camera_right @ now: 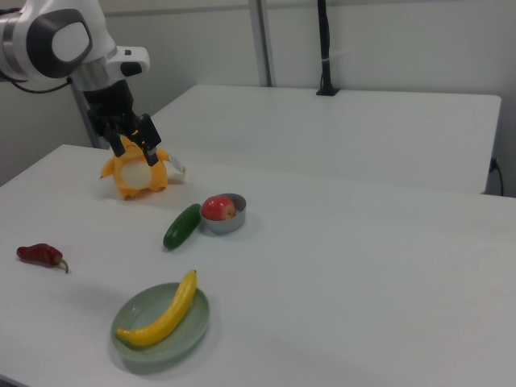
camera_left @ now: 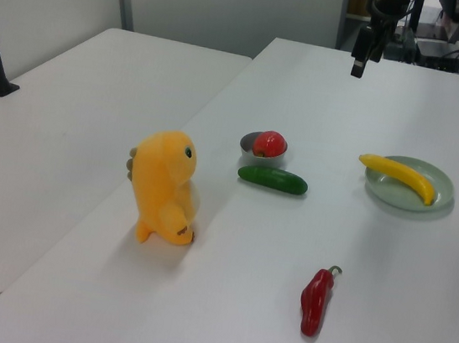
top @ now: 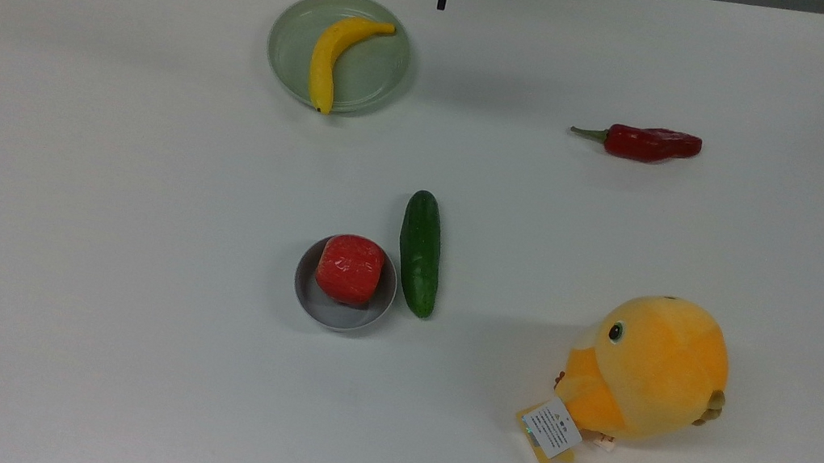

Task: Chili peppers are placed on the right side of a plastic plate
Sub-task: 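Move the gripper from rest toward the red chili pepper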

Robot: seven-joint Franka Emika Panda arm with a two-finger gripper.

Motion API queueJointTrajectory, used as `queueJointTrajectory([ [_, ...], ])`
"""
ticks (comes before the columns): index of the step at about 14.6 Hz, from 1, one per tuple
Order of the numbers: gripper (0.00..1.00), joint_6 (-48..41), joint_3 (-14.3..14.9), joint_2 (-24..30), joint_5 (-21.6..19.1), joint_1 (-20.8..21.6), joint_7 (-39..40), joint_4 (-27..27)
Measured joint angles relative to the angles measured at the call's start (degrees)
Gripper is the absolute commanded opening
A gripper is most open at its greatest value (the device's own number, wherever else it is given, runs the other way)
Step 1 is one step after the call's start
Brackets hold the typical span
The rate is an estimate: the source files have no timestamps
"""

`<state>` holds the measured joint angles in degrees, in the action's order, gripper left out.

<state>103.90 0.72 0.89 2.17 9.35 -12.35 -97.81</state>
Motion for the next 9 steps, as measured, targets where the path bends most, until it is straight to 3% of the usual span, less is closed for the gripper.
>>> queueJointTrajectory([
  [2,1.00,-0.2,0.4,0.0,0.0,0.0,2.0,0.3],
  [5,1.00,-3.8,4.0,0.4,-1.8,-0.3,11.8,2.8],
  [9,1.00,-4.4,4.5,0.6,-2.0,-0.1,12.6,3.0],
])
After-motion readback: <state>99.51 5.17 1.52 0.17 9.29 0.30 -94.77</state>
